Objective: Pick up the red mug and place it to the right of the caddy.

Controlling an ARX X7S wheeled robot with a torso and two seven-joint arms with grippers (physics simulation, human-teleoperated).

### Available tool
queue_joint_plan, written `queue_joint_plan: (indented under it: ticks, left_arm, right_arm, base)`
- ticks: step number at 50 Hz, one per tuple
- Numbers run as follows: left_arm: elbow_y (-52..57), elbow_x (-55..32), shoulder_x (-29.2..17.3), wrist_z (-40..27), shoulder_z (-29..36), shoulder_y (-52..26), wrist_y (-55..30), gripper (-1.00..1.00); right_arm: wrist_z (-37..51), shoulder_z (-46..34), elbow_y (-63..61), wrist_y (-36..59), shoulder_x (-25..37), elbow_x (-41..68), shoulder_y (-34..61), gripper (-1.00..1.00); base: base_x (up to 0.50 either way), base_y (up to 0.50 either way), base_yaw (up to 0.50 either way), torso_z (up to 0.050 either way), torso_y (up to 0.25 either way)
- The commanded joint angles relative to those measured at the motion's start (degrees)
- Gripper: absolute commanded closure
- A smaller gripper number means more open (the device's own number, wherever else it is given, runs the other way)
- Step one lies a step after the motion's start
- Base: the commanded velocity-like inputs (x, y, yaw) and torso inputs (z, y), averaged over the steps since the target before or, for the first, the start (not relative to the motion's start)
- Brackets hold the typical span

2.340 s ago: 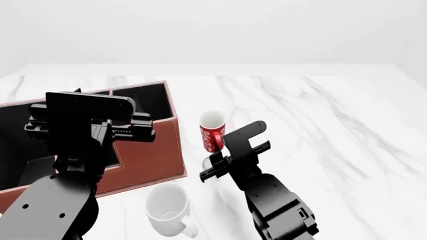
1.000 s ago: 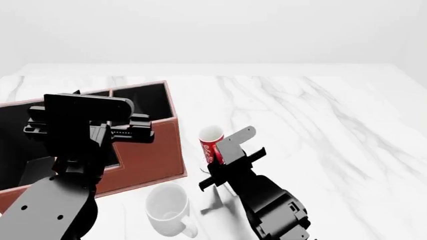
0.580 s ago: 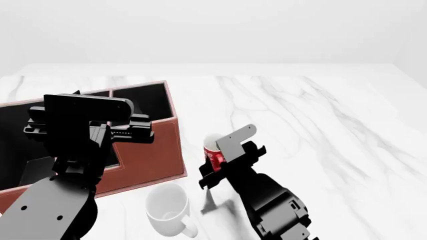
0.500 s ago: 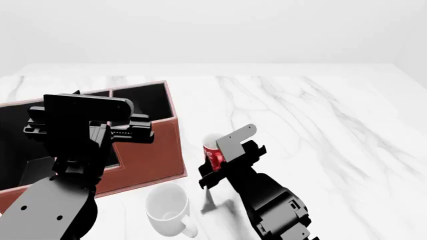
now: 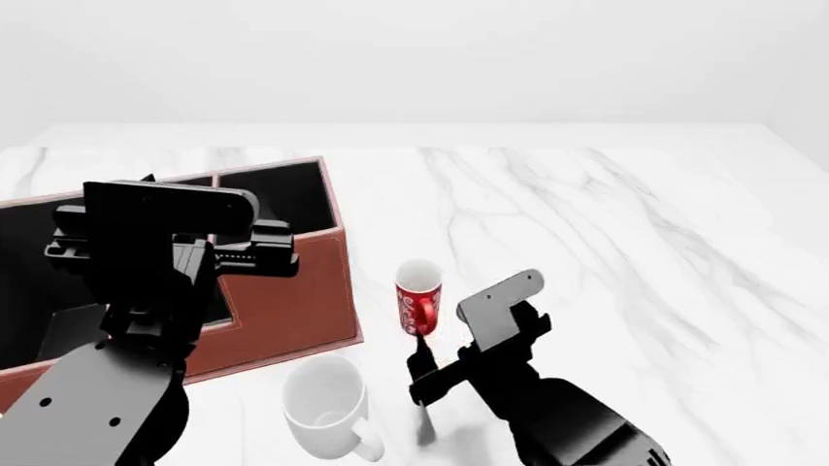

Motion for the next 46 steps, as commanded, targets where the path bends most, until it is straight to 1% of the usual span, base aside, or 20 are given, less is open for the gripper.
queue_joint_plan:
  ticks: [1,4,8,14,20,23,24,30,46]
  left_arm:
    - [-0.1,-0.2,0.0,-0.3,0.3,0.0,0.2,-1.0]
    - [-0.2,-0.2,0.0,-0.4,0.5,-0.1,0.2,-1.0]
    - [-0.3,-0.3,0.0,-0.4,0.4,0.0,0.5,-1.0]
    - [-0.2,-0.5,-0.1,-0.5,0.4,0.0,0.5,-1.0]
    - [0.0,-0.7,-0.1,-0.6,0.3,-0.2,0.1,-1.0]
    - [0.3,-0.9,-0.1,-0.7,0.3,-0.5,-0.3,-1.0]
    - [0.3,-0.9,-0.1,-0.7,0.3,-0.5,-0.3,-1.0]
    - [0.3,-1.0,-0.2,-0.8,0.3,-0.5,-0.3,-1.0]
    - [0.1,-1.3,-0.5,-1.1,0.6,-0.4,0.0,-1.0]
  right_arm:
    - [3.2,7.7,-24.3,6.2,10.2,8.1,-11.2,-1.0]
    - [4.6,11.5,-28.7,6.0,12.1,10.0,-13.0,-1.0]
    - [5.5,16.2,-31.1,5.2,13.3,12.2,-13.9,-1.0]
    - [6.0,21.0,-32.0,1.1,13.4,13.3,-15.6,-1.0]
    - [8.7,29.1,-36.3,-3.9,11.9,16.0,-15.5,-1.0]
    - [9.6,34.7,-39.4,-5.3,10.8,22.6,-15.4,-1.0]
    - [10.3,37.4,-40.9,-5.2,10.9,26.8,-15.3,-1.0]
    - [10.3,39.5,-44.1,-5.8,11.6,30.2,-16.0,-1.0]
    - [8.9,37.4,-43.6,-5.7,11.9,29.8,-16.3,-1.0]
  base:
    - [0.0,0.0,0.0,0.0,0.0]
    - [0.0,0.0,0.0,0.0,0.0]
    - [0.0,0.0,0.0,0.0,0.0]
    - [0.0,0.0,0.0,0.0,0.0]
    - [0.0,0.0,0.0,0.0,0.0]
    - [0.0,0.0,0.0,0.0,0.0]
    - [0.0,0.0,0.0,0.0,0.0]
    - [0.0,0.0,0.0,0.0,0.0]
    - [0.0,0.0,0.0,0.0,0.0]
